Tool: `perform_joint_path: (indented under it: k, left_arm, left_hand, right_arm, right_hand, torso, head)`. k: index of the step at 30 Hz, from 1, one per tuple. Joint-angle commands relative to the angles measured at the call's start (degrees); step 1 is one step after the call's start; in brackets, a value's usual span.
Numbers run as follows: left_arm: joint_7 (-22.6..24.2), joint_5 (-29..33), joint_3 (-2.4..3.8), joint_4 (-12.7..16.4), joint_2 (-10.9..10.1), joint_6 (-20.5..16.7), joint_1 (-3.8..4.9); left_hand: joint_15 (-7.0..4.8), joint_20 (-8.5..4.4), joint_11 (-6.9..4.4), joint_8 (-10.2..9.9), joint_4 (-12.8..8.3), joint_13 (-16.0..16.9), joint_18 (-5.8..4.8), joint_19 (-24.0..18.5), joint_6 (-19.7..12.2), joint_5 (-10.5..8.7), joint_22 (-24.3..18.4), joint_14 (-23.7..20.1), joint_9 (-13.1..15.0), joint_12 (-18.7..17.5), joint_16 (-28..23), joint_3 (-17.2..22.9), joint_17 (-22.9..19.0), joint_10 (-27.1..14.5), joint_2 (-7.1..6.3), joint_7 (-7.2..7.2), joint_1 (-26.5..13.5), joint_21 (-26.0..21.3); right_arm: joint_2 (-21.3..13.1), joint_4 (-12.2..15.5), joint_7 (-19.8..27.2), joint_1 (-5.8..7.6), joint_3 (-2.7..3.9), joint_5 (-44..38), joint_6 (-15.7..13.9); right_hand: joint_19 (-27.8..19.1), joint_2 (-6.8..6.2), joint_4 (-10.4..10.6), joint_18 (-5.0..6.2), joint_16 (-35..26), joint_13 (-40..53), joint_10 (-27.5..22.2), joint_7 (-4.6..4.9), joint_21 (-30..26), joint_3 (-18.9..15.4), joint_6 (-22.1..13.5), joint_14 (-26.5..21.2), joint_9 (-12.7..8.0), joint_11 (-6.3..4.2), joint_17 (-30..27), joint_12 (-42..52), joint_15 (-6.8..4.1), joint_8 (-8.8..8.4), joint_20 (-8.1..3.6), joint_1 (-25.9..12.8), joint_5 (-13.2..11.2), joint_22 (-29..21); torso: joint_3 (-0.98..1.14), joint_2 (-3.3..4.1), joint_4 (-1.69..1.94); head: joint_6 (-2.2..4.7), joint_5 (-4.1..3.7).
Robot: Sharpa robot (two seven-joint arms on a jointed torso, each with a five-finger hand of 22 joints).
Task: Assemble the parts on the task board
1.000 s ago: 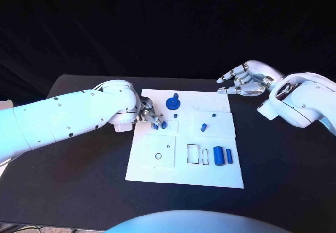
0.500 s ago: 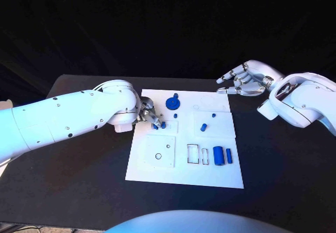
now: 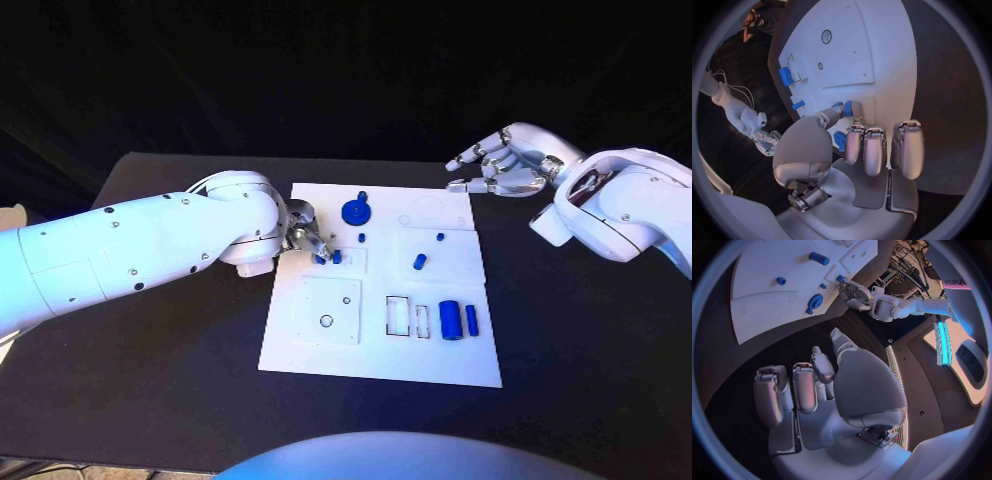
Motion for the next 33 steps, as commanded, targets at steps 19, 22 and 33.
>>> perform_joint_path:
  k: [19, 22, 33]
  left_arm:
    - [-2.35, -2.44, -0.03, 1.05, -1.48, -2.84, -0.35]
    - [-2.39, -2.45, -0.03, 1.06, -1.48, -2.58, -0.36]
    - [-2.19, -2.46, -0.07, 0.93, -1.1, -1.19, -0.36]
  left_hand:
    - [-0.15, -0.38, -0.18, 0.19, -3.08, 7.92, -0.83, 4.38, -0.23, 0.22, 11.09, 5.93, 0.12, 0.05, 0.18, 2.81, 15.08, 2.09, 0.68, -0.53, 1.13, -0.15]
    - [-0.15, -0.38, -0.18, 0.21, -3.09, 7.93, -0.82, 4.38, -0.22, 0.21, 11.08, 5.93, 0.13, 0.06, 0.18, 2.81, 15.08, 2.1, 0.68, -0.52, 1.15, -0.16]
    - [-0.15, -0.37, -0.18, 0.22, -3.11, 7.97, -0.82, 4.37, -0.21, 0.2, 11.07, 5.93, 0.14, 0.09, 0.18, 2.81, 15.08, 2.13, 0.66, -0.52, 1.16, -0.16]
  right_arm:
    - [0.14, -0.16, 0.2, -0.02, 0.0, -0.15, 1.1]
    - [0.16, -0.17, 0.2, -0.02, 0.0, -0.14, 1.16]
    - [0.27, -0.2, 0.21, -0.03, 0.0, -0.11, 1.35]
  right_hand:
    - [2.46, 0.38, -0.05, 0.39, -0.22, -0.13, -0.24, -0.04, -0.24, -0.37, -0.05, 3.2, 0.09, -0.01, 2.59, -0.42, 0.19, 0.01, 0.29, 0.15, 0.33, 10.41]
    - [2.46, 0.38, -0.05, 0.39, -0.22, -0.13, -0.24, -0.04, -0.24, -0.37, -0.05, 3.2, 0.09, -0.01, 2.59, -0.42, 0.19, 0.01, 0.29, 0.15, 0.33, 10.41]
    - [2.46, 0.38, -0.05, 0.39, -0.22, -0.13, -0.24, -0.04, -0.24, -0.37, -0.05, 3.2, 0.09, -0.01, 2.59, -0.42, 0.19, 0.01, 0.29, 0.15, 0.33, 10.41]
  torso:
    - [0.01, 0.01, -0.03]
    - [0.02, 0.01, -0.01]
    - [0.02, -0.01, -0.02]
  head:
    - [-0.12, 0.11]
    - [-0.18, 0.12]
    - [-0.29, 0.21]
